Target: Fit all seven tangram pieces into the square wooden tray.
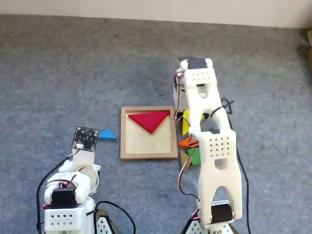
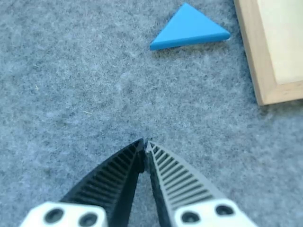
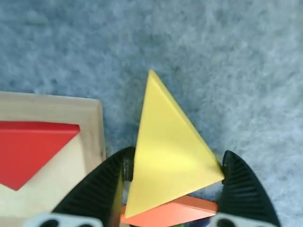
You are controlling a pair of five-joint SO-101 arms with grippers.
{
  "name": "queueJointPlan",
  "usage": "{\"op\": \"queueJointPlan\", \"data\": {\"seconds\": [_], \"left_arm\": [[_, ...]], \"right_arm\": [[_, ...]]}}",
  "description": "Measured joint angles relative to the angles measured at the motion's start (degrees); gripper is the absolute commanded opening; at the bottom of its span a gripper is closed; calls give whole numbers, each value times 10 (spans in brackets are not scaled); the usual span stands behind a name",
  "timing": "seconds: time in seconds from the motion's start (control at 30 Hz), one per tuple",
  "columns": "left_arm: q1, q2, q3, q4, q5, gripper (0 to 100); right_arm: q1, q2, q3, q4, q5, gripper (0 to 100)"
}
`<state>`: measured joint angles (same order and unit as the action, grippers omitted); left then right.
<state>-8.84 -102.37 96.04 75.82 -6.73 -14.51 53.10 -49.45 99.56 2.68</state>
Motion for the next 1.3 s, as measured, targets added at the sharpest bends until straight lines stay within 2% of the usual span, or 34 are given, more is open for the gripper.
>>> {"op": "queueJointPlan", "data": {"seconds": [0.23, 0.53, 0.77, 1.03, 1.1, 1.23, 1.3], "left_arm": [[0, 0, 0, 0, 0, 36], [0, 0, 0, 0, 0, 36], [0, 0, 0, 0, 0, 36], [0, 0, 0, 0, 0, 36], [0, 0, 0, 0, 0, 36], [0, 0, 0, 0, 0, 36], [0, 0, 0, 0, 0, 36]], "right_arm": [[-18, -61, 0, 1, -27, 159], [-114, -145, 82, 2, -63, 159], [-200, -149, 132, -22, -98, 159], [-251, -137, 149, -65, -152, 161], [-265, -120, 149, -65, -165, 183], [-280, -84, 149, -65, -189, 293], [-287, -79, 149, -65, -193, 310]]}}
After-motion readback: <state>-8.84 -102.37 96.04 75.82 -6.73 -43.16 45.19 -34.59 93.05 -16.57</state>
